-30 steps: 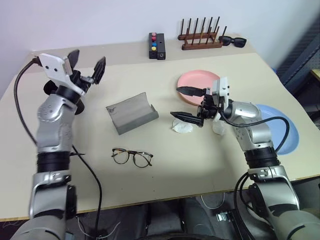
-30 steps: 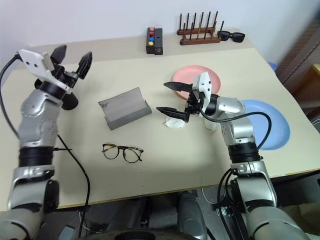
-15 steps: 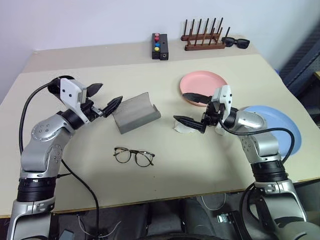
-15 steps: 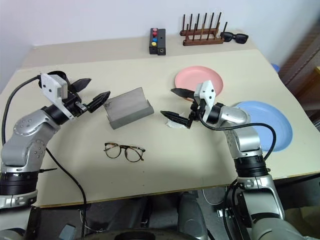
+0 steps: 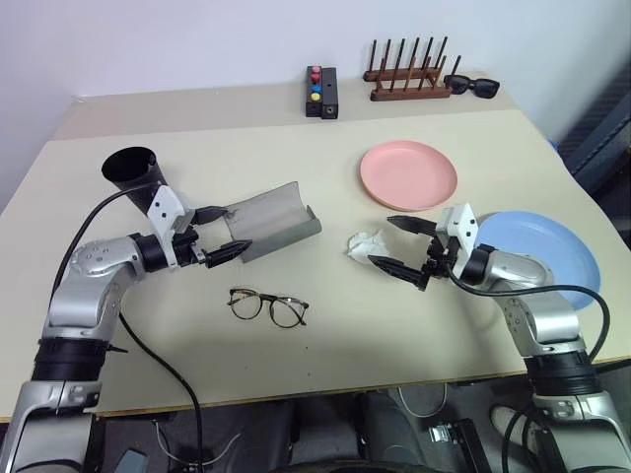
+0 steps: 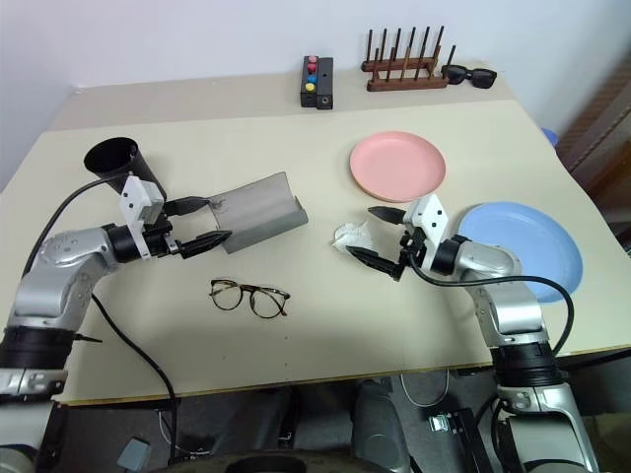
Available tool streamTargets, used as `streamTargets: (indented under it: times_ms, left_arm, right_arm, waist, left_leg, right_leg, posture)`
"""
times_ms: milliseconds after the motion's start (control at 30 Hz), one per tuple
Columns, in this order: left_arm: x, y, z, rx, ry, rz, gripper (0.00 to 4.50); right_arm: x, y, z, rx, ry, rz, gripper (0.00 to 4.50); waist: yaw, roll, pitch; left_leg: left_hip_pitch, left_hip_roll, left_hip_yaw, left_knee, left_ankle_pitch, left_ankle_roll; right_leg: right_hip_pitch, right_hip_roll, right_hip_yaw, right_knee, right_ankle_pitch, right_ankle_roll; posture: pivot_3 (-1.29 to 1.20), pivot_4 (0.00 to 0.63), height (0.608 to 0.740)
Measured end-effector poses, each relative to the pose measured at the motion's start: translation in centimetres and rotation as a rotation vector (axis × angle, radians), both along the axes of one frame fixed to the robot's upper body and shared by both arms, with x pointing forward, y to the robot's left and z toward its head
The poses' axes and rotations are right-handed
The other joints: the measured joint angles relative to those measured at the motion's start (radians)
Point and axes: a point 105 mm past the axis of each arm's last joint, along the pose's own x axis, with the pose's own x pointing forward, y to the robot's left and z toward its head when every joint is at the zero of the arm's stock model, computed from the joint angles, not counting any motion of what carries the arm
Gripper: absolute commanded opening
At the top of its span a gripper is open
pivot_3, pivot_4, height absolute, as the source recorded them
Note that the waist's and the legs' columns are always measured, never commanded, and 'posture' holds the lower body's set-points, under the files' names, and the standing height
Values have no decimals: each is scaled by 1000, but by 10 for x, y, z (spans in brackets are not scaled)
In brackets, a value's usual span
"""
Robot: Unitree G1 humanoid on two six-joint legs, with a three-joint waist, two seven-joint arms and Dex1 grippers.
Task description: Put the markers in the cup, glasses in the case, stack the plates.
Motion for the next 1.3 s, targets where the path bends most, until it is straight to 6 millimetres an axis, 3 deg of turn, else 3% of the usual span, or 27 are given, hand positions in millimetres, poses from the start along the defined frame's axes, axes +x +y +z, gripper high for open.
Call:
streamTargets:
  times_ms: [300, 633, 833, 933, 1300]
  left_arm:
    - [15, -11, -20, 99, 66, -170, 4436]
    - [20, -13, -46, 149, 91, -204, 4436]
    - [24, -20, -42, 140, 60, -215, 1773]
    - [25, -19, -40, 136, 54, -204, 230]
    - [25, -21, -38, 143, 36, -207, 105]
  right_arm:
    - [-12, -30, -8, -16, 11, -79, 4500]
    - [-14, -28, -2, -14, -25, -97, 4500]
    - [-13, -27, 1, -15, -47, -92, 4500]
    - [-13, -27, 1, -15, -51, -93, 4500]
    - [-7, -22, 10, -9, -71, -95, 4500]
  waist:
    - [-3, 0, 0]
    - [-1, 0, 0]
    - [-2, 0, 0]
    - [-4, 0, 0]
    - [-3, 0, 0]
  left_leg:
    - [0, 0, 0, 0, 0, 0]
    - [0, 0, 0, 1, 0, 0]
    - [0, 0, 0, 1, 0, 0]
    - [0, 0, 0, 1, 0, 0]
    - [0, 0, 0, 1, 0, 0]
  right_leg:
    - [0, 0, 0, 0, 0, 0]
    - [0, 0, 0, 1, 0, 0]
    - [0, 0, 0, 1, 0, 0]
    - [0, 1, 0, 1, 0, 0]
    - [0, 0, 0, 1, 0, 0]
  posture:
    - [0, 150, 740]
    - [0, 150, 740]
    - [0, 150, 740]
    - [0, 150, 740]
    - [0, 150, 740]
